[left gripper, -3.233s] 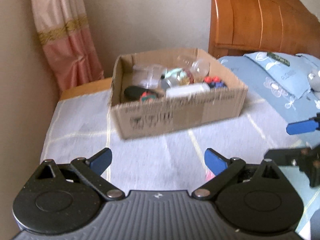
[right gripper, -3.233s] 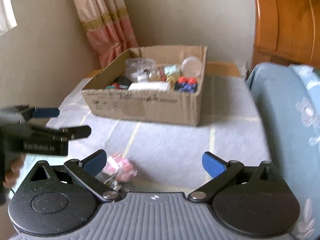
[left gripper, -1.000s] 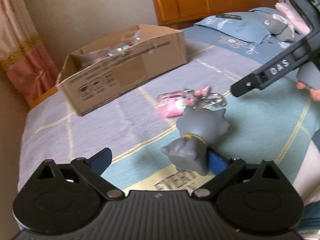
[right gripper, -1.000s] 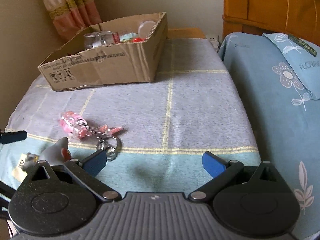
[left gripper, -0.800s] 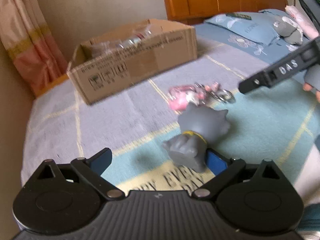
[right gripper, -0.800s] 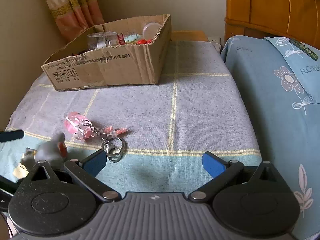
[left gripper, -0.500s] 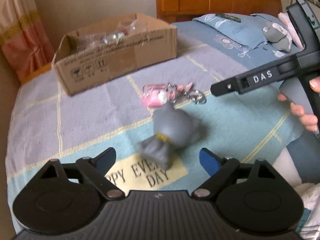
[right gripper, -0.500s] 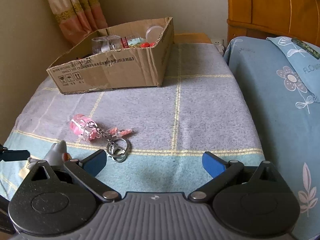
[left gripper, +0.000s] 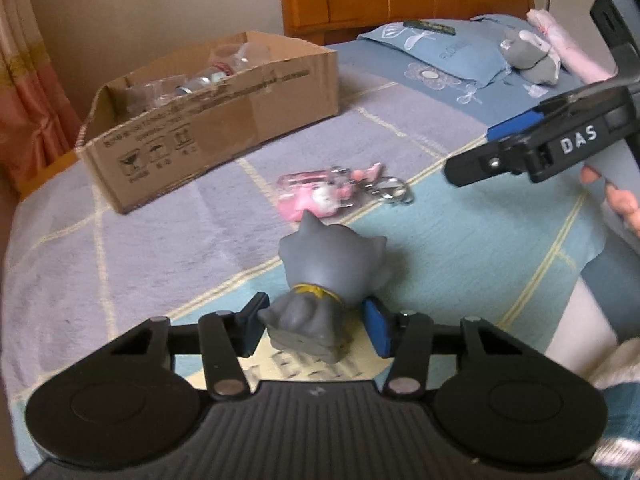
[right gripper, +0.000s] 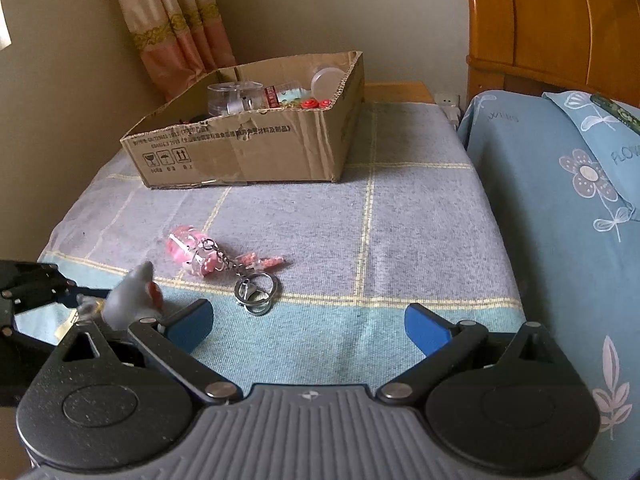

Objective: Organize rigid objects
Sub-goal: 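Grasp grey cat figurine with left gripper while right gripper grasps pink keychain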

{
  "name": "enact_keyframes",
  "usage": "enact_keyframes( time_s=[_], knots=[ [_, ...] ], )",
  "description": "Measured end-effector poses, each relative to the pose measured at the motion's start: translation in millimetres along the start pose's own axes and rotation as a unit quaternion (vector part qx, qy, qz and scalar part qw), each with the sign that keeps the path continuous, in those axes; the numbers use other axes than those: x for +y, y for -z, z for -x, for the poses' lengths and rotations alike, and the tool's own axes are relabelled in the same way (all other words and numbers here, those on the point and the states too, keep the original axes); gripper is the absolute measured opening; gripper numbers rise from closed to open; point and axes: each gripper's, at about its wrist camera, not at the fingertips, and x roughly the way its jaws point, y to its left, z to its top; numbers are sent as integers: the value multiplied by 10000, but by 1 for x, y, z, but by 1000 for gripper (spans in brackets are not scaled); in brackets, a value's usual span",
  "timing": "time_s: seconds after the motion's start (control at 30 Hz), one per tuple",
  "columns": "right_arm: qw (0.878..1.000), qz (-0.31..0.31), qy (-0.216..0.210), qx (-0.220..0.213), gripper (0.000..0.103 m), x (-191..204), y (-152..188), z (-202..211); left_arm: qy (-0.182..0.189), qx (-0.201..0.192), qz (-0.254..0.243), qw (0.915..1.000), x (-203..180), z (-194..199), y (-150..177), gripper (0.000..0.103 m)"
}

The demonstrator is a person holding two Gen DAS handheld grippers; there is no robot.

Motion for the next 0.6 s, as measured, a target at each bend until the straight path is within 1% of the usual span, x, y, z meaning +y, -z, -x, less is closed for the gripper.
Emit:
enact_keyframes(
  time_s=[0.2,0.3,0.4,0.53,0.6],
  knots=[
    [9999,105,78,92,103,10,-3,-5,-340,-45,-13,9994,38,3,5,50],
    [9996,211,144,150,103,17,-5,-8,-260,-47,121,9996,57,2,7,50],
    [9992,282,204,193,103,23,-7,-11,-394,-53,64,9992,63,4,10,50],
    [9989,332,252,234,103,30,-10,-14,-368,-68,237,9990,69,6,14,50],
    [9986,371,272,262,103,34,-11,-17,-385,-121,148,9991,66,7,16,56]
  ],
)
